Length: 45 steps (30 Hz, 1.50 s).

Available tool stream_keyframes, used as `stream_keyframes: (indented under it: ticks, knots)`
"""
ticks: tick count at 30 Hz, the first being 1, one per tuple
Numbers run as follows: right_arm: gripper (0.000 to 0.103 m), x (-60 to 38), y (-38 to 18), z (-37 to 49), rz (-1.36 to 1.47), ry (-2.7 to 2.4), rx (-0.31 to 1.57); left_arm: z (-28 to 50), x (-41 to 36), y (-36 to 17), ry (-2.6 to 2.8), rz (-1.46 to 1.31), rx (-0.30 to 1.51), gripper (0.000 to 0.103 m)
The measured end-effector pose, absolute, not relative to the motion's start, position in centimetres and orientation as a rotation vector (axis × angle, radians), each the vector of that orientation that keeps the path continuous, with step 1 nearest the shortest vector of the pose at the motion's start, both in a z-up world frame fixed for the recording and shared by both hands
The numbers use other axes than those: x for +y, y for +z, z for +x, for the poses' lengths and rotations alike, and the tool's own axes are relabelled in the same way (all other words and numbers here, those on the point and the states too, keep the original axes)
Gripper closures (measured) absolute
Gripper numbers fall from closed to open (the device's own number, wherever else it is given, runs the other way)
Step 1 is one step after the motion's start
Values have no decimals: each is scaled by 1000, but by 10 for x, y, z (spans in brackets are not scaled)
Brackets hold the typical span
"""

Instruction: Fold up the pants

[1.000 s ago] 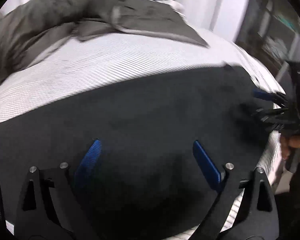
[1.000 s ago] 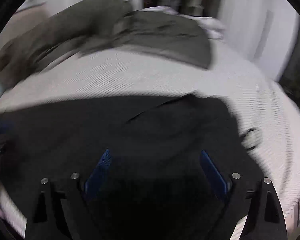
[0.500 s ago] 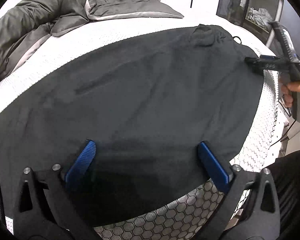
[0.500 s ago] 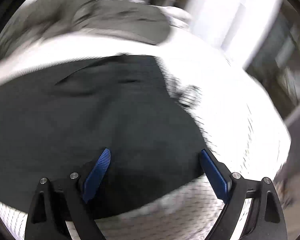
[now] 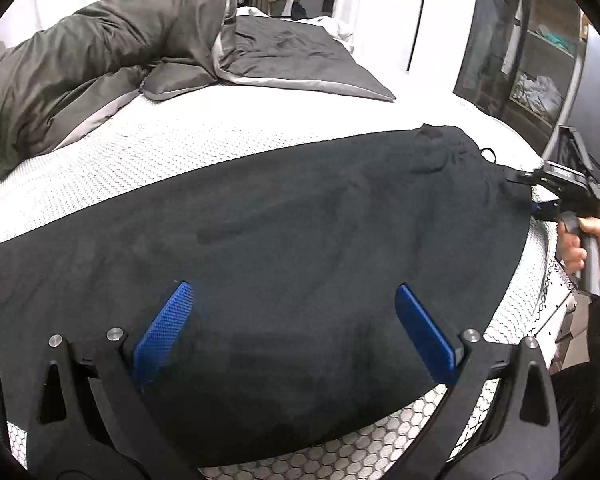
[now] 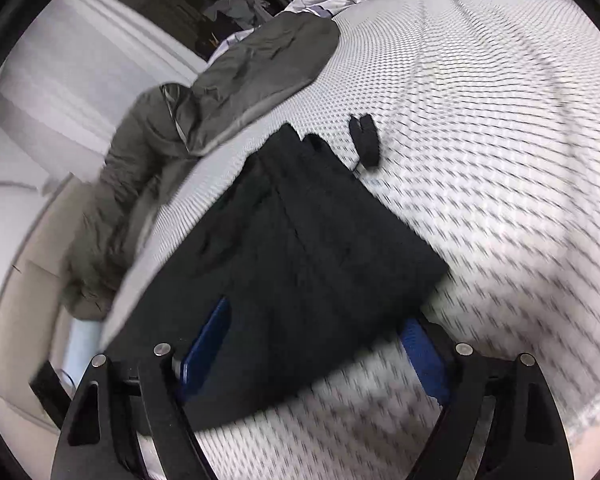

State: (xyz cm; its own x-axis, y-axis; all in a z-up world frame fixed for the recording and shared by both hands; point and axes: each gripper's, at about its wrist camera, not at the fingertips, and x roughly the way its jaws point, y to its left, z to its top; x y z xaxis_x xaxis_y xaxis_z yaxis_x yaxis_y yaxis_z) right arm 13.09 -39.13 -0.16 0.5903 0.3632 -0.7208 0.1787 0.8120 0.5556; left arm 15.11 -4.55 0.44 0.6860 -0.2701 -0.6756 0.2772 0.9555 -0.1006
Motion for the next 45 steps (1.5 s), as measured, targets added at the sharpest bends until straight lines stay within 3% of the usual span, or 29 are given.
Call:
stream_keyframes:
  ticks: [1, 4, 13, 20, 21, 23, 24, 25, 28, 30, 33, 35, 39, 40, 41, 45]
  knots:
    - [62, -391, -5, 140, 659, 98, 933, 153, -43, 5, -296, 9, 754, 2]
    - [79, -385, -9, 163, 682, 62, 904, 152, -29, 5, -265, 0, 747, 2]
    - [85, -274, 79, 172, 452, 220, 732, 149, 72, 12, -93, -154, 706, 2]
    - [85, -94, 98, 201, 267, 588, 754, 133, 178, -2, 51, -336, 698, 4]
    - [84, -60, 95, 202, 252, 687, 770, 130, 187, -4, 62, -350, 700, 4]
    - [68, -8, 79, 207, 223, 818, 841, 123, 208, -6, 82, -383, 692, 4]
    - [45, 12, 69, 207, 191, 871, 886, 118, 215, -7, 98, -392, 690, 4]
    - [31, 32, 58, 204, 134, 917, 932, 117, 217, -7, 104, -396, 690, 5]
    - [31, 67, 23, 185, -119, 940, 1050, 113, 218, -7, 56, -405, 696, 9]
    - [31, 52, 21, 185, -127, 903, 1061, 114, 204, -7, -18, -393, 716, 13]
    - [29, 8, 30, 194, -44, 804, 1024, 128, 163, -16, -143, -299, 824, 32]
    - [26, -28, 31, 201, 22, 726, 1010, 131, 144, -29, -167, -212, 900, 54]
    - [26, -79, 20, 204, 89, 582, 1056, 128, 145, -31, -160, -208, 910, 62]
    - [26, -90, 16, 202, 93, 560, 1069, 127, 150, -29, -164, -236, 901, 68]
    - [26, -99, 14, 202, 96, 541, 1077, 125, 155, -26, -161, -255, 886, 82]
    - [26, -135, 11, 204, 113, 484, 1066, 115, 161, -10, -181, -249, 865, 84]
